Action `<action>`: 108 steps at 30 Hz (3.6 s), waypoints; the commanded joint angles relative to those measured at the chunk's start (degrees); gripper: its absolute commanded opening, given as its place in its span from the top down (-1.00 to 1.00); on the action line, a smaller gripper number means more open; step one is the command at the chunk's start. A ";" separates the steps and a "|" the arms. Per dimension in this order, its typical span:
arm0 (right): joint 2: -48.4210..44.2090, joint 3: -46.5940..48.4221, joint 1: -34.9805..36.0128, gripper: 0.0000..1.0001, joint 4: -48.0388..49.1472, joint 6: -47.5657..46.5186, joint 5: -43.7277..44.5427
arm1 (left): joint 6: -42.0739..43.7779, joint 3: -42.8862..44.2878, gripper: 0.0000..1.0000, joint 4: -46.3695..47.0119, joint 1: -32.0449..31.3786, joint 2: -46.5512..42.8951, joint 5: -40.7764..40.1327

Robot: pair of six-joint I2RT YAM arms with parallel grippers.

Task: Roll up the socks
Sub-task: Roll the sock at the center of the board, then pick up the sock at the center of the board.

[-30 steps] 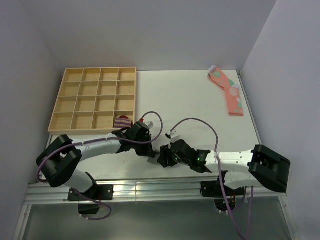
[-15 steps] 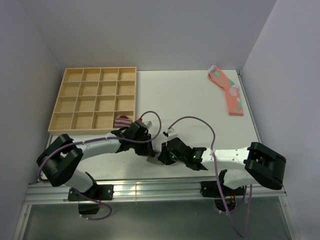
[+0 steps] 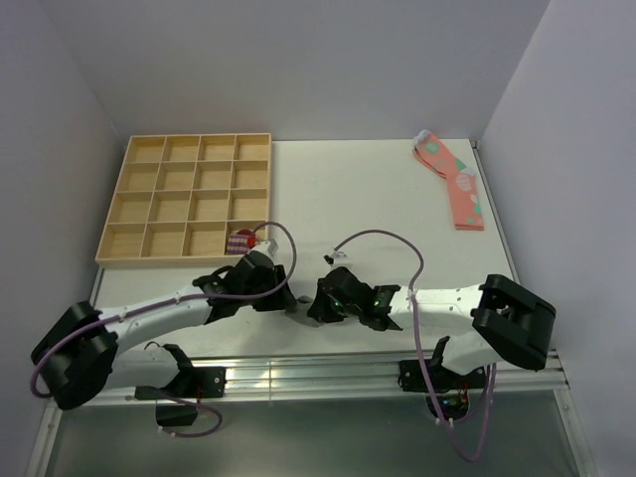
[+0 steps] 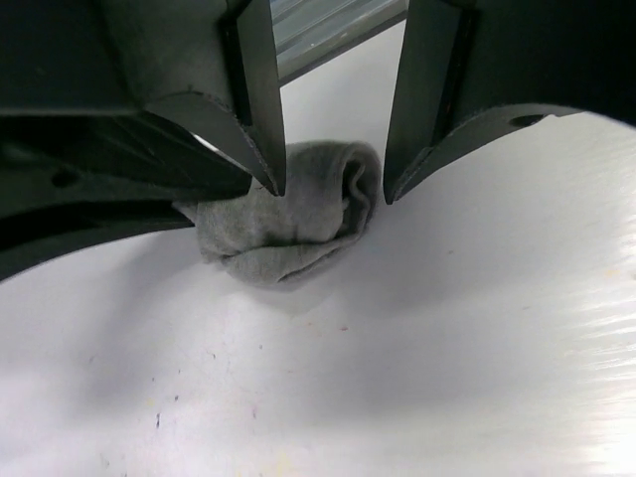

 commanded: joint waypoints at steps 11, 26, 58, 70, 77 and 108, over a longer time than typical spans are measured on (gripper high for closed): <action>5.42 0.70 -1.29 1.00 -10.02 8.70 -1.47 | -16.09 -12.62 -0.04 4.92 -5.03 -17.82 -17.25; 5.50 -4.92 -6.04 1.00 -3.69 16.09 -11.23 | -28.15 -19.82 -0.09 21.43 -16.11 -12.56 -27.29; 11.13 -15.99 -9.38 1.00 30.84 34.72 -29.25 | -37.30 -21.14 -0.06 29.00 -22.53 -2.27 -35.12; 14.64 -17.14 -9.12 1.00 44.72 42.10 -35.22 | -35.80 -23.61 -0.08 34.28 -22.79 -2.00 -34.94; 18.95 -17.31 -8.68 1.00 52.91 45.88 -37.07 | -33.52 -24.22 -0.07 35.33 -22.79 -3.67 -34.76; 16.50 -12.75 -5.42 0.71 47.24 45.63 -34.79 | -29.83 -25.46 0.99 28.49 -22.88 -18.87 -34.24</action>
